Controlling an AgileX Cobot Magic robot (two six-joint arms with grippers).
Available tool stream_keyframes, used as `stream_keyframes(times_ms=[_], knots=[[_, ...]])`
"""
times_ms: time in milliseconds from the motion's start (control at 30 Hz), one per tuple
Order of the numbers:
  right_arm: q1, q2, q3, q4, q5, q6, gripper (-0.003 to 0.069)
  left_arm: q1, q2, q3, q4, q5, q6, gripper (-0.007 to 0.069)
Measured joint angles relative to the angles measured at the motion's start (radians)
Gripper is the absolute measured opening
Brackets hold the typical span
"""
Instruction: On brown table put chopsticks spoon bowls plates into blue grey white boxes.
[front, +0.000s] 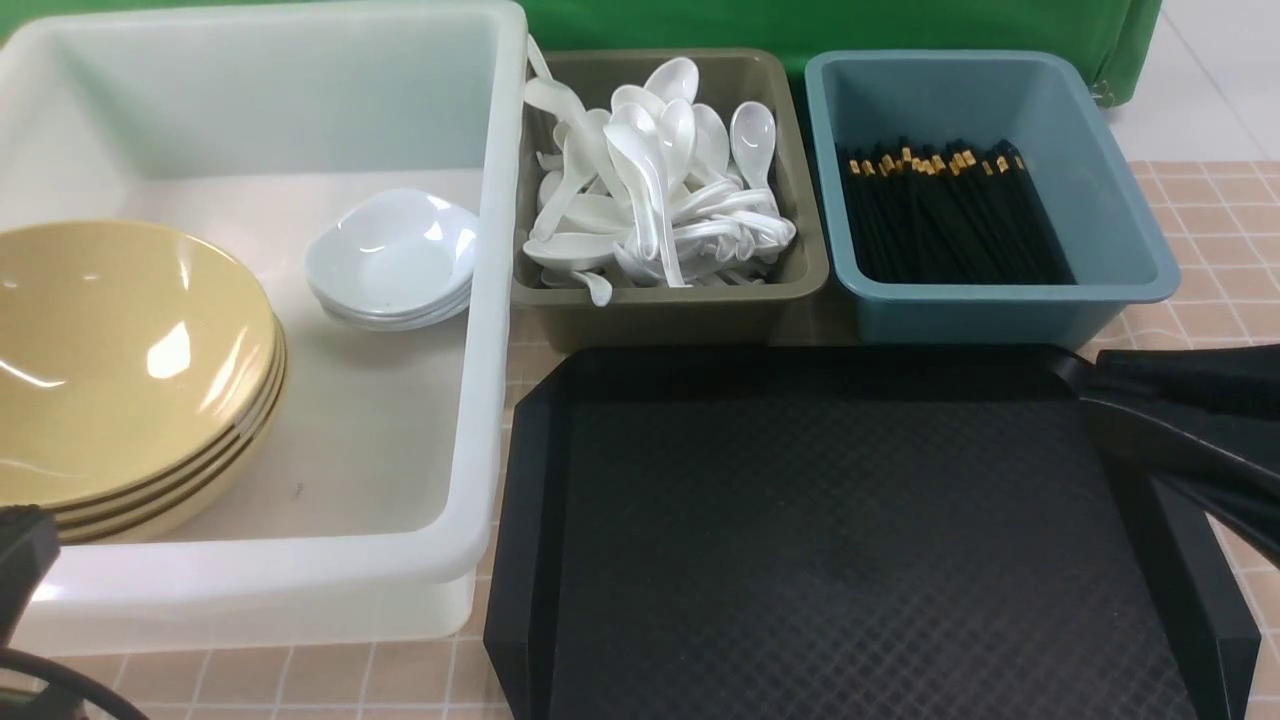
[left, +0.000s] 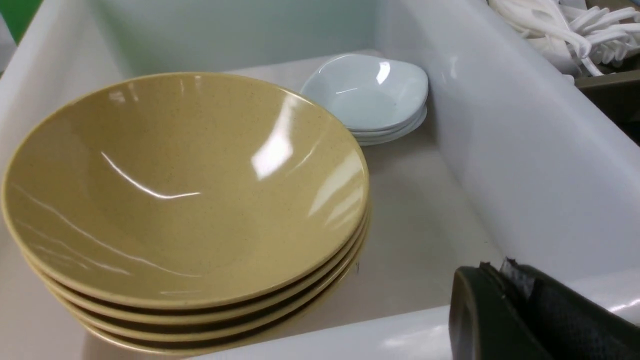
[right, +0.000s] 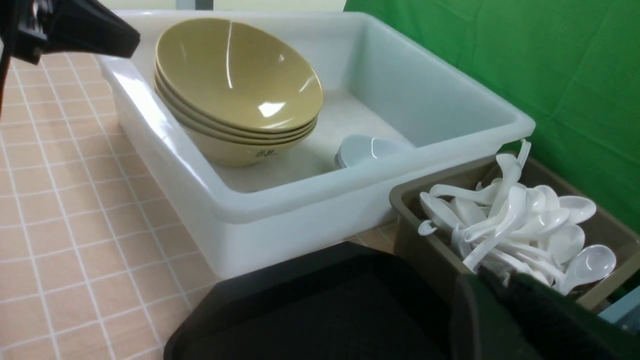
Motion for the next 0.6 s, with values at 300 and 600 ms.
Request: stream_keyframes(times_ms=[300,600], knots=[[0.0,-0.001,0.001,0.001,0.002,0.0,0.0115,0.0,0.0,0.0,0.0,0.022,0.0,0.0001],[-0.136,-0.143,0.249,-0.003,-0.276,0.031,0.0035,0.0,0.0,0.0,-0.004,0.022,-0.001,0.0001]])
